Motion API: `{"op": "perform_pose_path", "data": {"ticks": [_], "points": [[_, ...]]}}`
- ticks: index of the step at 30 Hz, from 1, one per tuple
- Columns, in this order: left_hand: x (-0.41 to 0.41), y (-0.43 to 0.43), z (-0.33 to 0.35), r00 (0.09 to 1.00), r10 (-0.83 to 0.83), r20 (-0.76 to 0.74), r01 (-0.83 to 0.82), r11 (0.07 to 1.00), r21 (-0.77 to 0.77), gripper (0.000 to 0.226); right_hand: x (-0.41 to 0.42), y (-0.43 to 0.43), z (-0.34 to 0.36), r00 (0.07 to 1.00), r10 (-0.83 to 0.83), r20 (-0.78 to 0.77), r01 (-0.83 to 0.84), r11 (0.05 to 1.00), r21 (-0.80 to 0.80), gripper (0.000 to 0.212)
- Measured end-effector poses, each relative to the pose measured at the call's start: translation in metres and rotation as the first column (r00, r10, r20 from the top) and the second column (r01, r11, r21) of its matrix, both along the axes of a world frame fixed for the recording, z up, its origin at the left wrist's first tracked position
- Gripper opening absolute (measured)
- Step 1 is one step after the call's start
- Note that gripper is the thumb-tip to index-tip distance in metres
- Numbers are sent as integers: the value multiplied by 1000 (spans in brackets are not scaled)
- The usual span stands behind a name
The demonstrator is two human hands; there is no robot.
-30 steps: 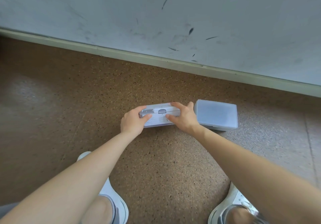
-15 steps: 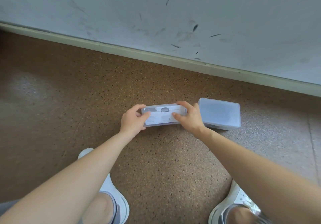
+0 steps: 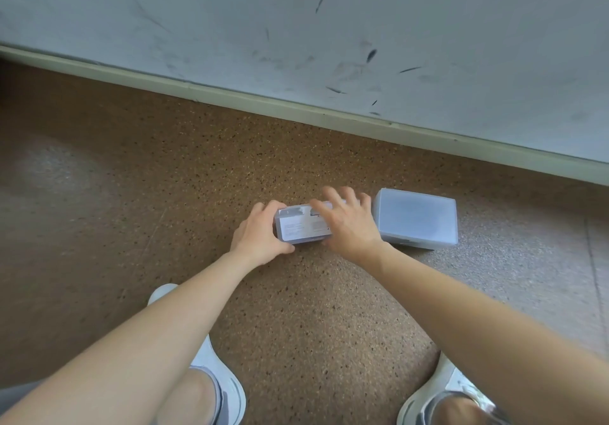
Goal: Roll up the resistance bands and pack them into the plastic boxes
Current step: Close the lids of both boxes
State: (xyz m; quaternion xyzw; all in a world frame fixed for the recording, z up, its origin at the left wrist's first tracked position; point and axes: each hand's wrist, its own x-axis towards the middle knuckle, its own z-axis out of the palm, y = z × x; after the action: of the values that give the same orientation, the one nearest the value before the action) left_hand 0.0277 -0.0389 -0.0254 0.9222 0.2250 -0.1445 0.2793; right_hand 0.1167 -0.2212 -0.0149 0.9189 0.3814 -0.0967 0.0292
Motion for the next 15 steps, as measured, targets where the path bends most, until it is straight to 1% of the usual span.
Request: {"op": "perform_pose_path", "data": {"ticks": [1, 3, 7, 10, 11, 13, 15], "points": [[0, 0, 2, 1000, -21, 2, 21, 999, 31, 80, -1, 0, -2, 998, 56, 42, -56, 998, 2, 80], [-3, -1, 4, 999, -48, -2, 48, 995, 84, 78, -2, -4, -6, 992, 103, 74, -105, 994, 30, 78], [-7, -5, 5, 996, -87, 8, 84, 983, 165, 79, -6, -11, -11, 985, 151, 82, -155, 987, 44, 74], [-10, -7, 3, 991, -134, 15, 128, 968, 215, 82, -10, -13, -15, 983, 148, 105, -152, 988, 36, 68], [-12, -7, 2, 990, -137, 21, 131, 971, 200, 83, -11, -15, -16, 980, 151, 127, -156, 987, 34, 64], [-19, -5, 0, 994, -104, 30, 101, 990, 94, 82, -16, -22, -20, 962, 204, 184, -211, 977, 19, 58], [-24, -1, -3, 999, -20, 29, 20, 1000, -5, 67, -20, -29, -25, 931, 291, 222, -294, 956, -21, 56]]}}
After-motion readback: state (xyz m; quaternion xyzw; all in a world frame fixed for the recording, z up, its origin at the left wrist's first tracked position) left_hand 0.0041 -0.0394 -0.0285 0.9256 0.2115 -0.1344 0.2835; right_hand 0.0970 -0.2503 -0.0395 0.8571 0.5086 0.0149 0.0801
